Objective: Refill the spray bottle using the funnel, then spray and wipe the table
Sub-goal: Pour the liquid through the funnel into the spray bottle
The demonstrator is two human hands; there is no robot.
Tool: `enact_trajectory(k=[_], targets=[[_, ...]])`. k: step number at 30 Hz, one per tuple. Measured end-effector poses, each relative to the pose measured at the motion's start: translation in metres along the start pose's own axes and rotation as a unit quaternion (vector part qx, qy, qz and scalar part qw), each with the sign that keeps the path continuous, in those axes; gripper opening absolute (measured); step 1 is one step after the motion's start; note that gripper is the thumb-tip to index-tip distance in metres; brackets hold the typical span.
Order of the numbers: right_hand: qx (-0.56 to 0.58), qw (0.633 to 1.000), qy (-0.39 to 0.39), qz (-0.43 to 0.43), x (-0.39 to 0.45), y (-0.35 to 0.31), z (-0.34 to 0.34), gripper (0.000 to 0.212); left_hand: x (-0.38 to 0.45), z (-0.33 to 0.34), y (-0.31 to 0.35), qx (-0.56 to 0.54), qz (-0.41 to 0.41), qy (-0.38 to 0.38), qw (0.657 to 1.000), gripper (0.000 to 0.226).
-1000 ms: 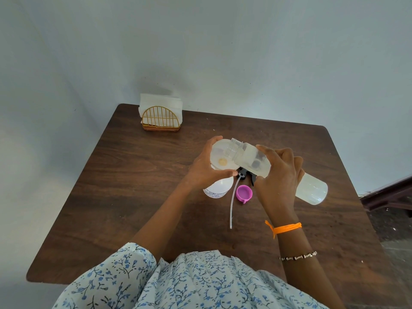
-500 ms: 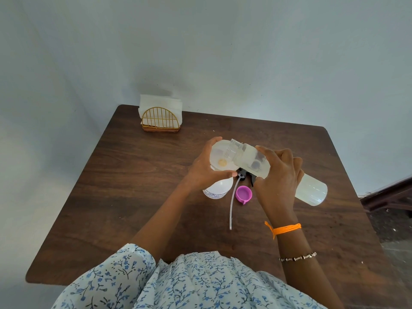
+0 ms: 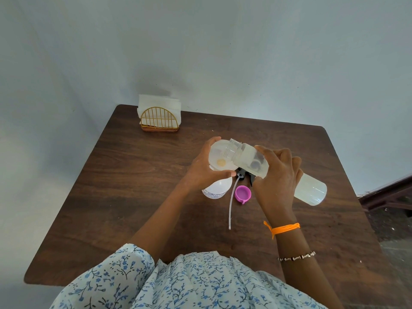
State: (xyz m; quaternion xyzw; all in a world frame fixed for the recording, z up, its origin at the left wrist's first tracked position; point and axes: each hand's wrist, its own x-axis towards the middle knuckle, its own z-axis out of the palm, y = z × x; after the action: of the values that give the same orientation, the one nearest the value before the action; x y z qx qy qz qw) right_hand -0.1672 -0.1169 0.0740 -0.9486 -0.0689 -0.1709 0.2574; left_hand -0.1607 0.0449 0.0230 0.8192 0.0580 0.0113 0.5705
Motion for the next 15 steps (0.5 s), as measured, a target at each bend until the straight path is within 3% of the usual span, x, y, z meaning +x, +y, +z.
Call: enact_trajectory(k=[15], targets=[[0.0, 1.0, 0.006, 0.004, -0.0008, 0.0008, -0.0004, 0.065, 0.0001, -0.0009, -0.003, -0.012, -0.004, -0.007, 1.0, 0.091]])
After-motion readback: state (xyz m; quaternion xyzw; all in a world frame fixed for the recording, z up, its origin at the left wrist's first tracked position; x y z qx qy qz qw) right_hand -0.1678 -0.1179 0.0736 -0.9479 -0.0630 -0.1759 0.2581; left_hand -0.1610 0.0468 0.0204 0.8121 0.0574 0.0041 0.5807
